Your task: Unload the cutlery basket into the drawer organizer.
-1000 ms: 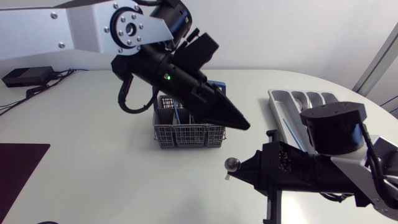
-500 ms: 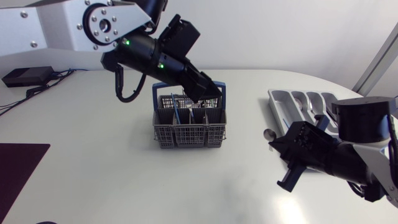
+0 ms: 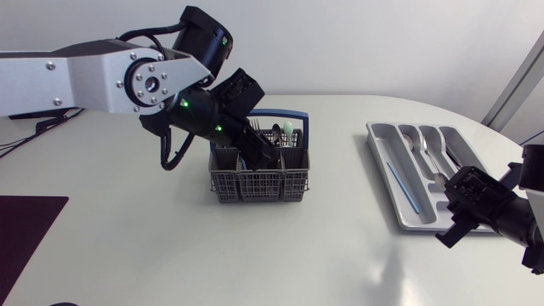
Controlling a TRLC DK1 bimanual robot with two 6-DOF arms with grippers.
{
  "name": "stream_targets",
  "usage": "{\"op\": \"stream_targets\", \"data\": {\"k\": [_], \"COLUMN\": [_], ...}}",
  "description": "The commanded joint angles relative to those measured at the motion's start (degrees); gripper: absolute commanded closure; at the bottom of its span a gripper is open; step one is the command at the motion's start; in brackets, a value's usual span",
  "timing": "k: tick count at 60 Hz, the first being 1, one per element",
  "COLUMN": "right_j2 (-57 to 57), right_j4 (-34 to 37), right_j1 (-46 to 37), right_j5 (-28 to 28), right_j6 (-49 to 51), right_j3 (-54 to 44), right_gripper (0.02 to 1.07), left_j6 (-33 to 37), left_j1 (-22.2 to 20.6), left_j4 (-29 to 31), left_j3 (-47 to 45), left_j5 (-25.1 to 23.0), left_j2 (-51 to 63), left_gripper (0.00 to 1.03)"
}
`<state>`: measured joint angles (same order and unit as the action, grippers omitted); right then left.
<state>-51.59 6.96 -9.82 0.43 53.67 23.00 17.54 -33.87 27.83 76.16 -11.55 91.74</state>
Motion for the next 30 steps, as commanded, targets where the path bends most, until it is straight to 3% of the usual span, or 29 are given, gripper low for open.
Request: {"op": "stream_targets", "data": {"k": [1, 13, 30], "right_j2": [-4.13, -13.01, -25.4], "right_j4": [-2.13, -10.65, -20.94], "right_j1": [-4.77, -12.32, -22.08], "right_j5": [-0.95, -1.74, -2.27], "right_j6": [4.25, 7.59, 12.6], "right_j3": [-1.47, -2.0, -0.59], "right_gripper": [1.01, 1.01, 1.0], "left_j6": [-1.19, -1.46, -1.9], "left_j1": [-0.15, -0.32, -2.26], "left_j4": [-0.5, -0.5, -0.5], "left_j3": [-1.72, -2.42, -2.6], "left_j5": [0.39, 0.92, 5.22], "left_j2": [-1.13, -0.69, -0.34], "left_gripper": [0.23, 0.23, 0.23]}}
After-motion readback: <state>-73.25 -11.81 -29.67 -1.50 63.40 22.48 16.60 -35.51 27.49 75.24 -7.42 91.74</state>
